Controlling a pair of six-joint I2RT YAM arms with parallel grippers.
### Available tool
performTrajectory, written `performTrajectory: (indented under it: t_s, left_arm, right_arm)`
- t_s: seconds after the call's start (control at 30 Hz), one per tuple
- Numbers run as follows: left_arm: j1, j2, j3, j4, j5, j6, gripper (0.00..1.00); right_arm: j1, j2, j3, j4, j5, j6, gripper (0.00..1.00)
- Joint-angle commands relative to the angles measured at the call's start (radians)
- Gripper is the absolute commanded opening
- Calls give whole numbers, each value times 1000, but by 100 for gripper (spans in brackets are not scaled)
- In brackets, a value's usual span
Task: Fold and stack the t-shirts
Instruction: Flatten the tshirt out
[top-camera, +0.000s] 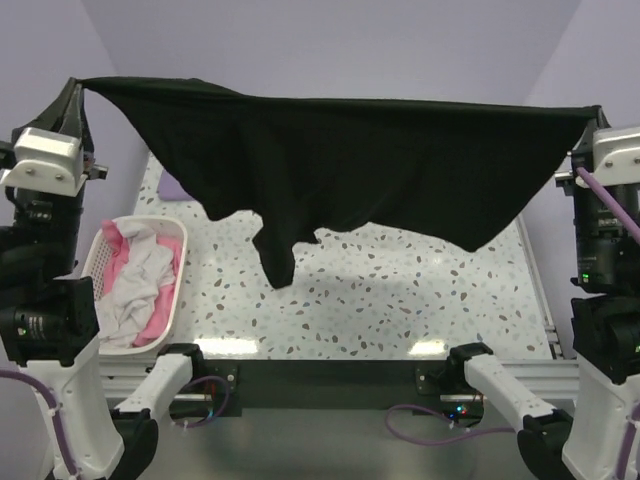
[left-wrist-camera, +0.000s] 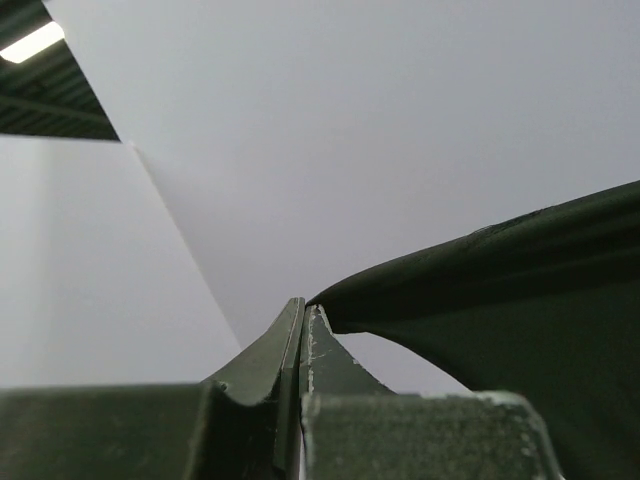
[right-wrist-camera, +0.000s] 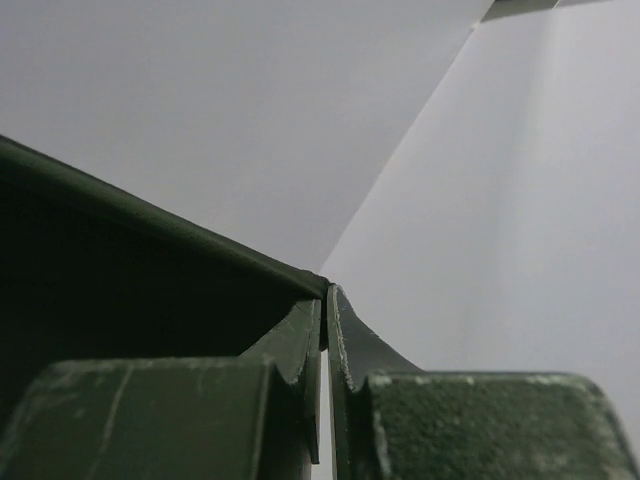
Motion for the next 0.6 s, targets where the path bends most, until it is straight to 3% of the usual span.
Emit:
performTrajectory:
  t_s: [0.0,0.13,0.27,0.43,0.57]
  left_arm:
    - [16,39,108,29,-181,85,0]
    - [16,133,145,-9,-154,134,0]
    - [16,208,79,-88,-33,189,0]
    - [16,262,-186,-53,149,228,0]
    - [-2,352,-359,0,199,192,0]
  right_arm:
    - [-13,23,7,94,111,-131,0]
    - [-14,72,-20,144,75,-198,0]
    - [-13,159,-117,167,38,-243,0]
    - [-14,224,-291,167,-56,-263,0]
    - [-14,296,-500,218,-107,-278,0]
